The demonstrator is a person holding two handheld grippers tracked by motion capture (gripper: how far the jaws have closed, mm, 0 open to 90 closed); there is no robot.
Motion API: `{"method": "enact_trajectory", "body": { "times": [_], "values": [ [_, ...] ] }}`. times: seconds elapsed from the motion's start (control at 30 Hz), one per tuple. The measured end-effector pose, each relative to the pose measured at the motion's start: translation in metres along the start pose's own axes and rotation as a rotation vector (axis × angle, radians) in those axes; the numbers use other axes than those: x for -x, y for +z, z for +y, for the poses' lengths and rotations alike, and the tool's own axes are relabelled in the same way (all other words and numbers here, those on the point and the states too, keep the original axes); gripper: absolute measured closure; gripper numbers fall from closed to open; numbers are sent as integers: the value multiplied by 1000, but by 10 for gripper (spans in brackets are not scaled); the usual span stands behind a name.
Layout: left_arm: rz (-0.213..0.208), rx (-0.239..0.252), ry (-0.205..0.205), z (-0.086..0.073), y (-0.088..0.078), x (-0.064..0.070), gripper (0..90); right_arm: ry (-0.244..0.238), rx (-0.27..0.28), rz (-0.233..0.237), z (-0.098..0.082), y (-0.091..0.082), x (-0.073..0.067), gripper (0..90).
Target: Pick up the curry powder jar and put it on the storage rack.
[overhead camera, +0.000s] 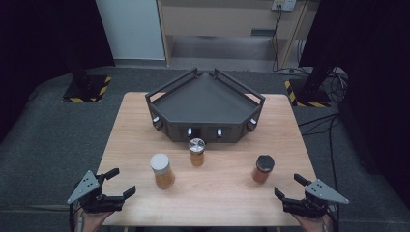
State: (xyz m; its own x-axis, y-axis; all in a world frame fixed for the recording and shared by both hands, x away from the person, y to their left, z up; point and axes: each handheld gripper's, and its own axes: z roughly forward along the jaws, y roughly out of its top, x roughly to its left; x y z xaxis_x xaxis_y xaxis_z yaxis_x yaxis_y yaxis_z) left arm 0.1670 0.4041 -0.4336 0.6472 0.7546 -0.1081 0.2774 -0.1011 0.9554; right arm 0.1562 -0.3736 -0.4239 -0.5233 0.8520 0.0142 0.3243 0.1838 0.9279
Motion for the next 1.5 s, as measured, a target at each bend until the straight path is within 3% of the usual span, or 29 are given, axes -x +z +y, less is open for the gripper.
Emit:
{"method": "enact_trajectory", "body": {
  "times": [0.1, 0.4, 0.7, 1.17, 1.5],
  "values": [
    [-24, 7, -14, 5, 0, -4, 49, 0, -1, 0, 0, 0, 0, 97],
    [-59, -9, 28, 34, 4, -7, 51, 0, -1, -1, 0, 0, 0, 97],
    [-102, -44, 58, 58, 21, -11, 53, 0, -1, 0, 0, 0, 0, 98],
    [-156, -78, 70, 71, 50, -19, 56, -1, -1, 0, 0, 0, 0, 98],
    [-185, -95, 78, 71, 71, -21, 65, 1, 0, 0, 0, 0, 0, 99]
  ]
}}
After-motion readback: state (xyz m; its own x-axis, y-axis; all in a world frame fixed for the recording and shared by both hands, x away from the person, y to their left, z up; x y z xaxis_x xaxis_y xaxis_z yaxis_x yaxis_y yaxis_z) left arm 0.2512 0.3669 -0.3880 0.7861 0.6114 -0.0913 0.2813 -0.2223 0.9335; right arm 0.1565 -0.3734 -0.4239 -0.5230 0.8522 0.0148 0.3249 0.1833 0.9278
